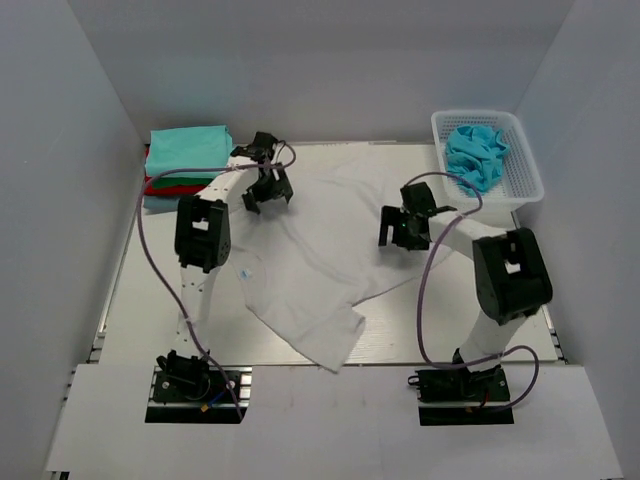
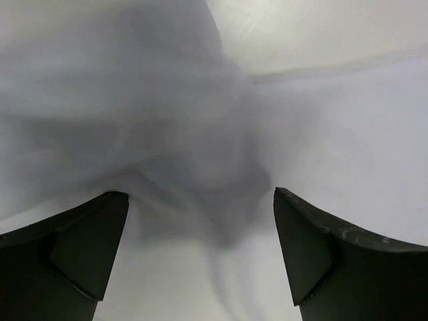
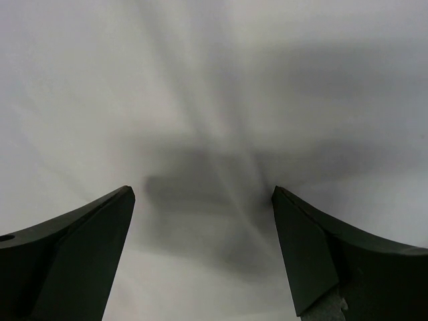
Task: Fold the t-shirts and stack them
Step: Flatten out the tshirt, then grap the side of the flattened tshirt closest away from the robot with both arms
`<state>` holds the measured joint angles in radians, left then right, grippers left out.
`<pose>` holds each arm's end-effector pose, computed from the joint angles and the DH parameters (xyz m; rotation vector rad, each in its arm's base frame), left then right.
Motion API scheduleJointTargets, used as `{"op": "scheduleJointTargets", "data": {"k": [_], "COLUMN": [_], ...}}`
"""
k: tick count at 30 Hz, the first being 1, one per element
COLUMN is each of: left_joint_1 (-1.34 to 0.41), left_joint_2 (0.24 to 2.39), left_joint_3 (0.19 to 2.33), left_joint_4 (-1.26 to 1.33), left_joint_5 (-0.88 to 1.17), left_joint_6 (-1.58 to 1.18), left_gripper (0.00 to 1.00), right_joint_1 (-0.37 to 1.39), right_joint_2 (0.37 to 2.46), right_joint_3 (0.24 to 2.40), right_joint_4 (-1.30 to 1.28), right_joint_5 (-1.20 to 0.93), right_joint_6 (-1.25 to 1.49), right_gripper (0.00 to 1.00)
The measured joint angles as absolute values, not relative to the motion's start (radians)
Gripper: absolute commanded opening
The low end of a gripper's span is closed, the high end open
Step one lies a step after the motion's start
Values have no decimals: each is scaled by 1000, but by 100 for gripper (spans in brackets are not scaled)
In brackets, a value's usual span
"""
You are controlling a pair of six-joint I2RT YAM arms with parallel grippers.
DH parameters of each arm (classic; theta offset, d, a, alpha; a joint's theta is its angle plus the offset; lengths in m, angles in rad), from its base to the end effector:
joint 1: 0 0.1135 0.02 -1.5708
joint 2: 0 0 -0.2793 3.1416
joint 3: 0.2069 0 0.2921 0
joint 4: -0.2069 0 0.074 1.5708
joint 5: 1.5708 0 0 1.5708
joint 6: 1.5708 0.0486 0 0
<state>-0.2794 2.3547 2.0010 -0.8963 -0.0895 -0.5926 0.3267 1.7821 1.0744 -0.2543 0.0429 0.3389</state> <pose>0.5248 -0.1461 0.1524 -0.4587 2.7748 -0.0780 0.3841 0.1280 0.1458 0.0327 2.5445 0.2096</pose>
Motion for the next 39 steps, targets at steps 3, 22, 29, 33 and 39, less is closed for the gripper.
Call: {"op": "scheduleJointTargets", "data": {"k": [3,22,29,33,39], "left_joint_1": [-279,-277,-282,-286,-286], "left_joint_2": [2546,2347,1441,1132,1103], "left_joint_3": [2333,2156,1309,957,667], "left_joint_4": [-879,-665,-765,-918,-1002], "left_joint_5": [-59,96,-1,-35,-14], "left_joint_6": [-537,-432,-611,-744,-886], "left_gripper": [100,100,100,100,88], "right_joint_1": [360,478,455,452,451], "right_joint_2": [1655,1444,1191,1124,1039], "right_joint_3": [936,1074,892,779,689], "right_joint_4": [-276,-532,-655,-721,-769], "right_joint_5": [41,89,144,160,193], "right_joint_6": [385,477,597,667,774], "right_gripper": [90,90,90,90,90]}}
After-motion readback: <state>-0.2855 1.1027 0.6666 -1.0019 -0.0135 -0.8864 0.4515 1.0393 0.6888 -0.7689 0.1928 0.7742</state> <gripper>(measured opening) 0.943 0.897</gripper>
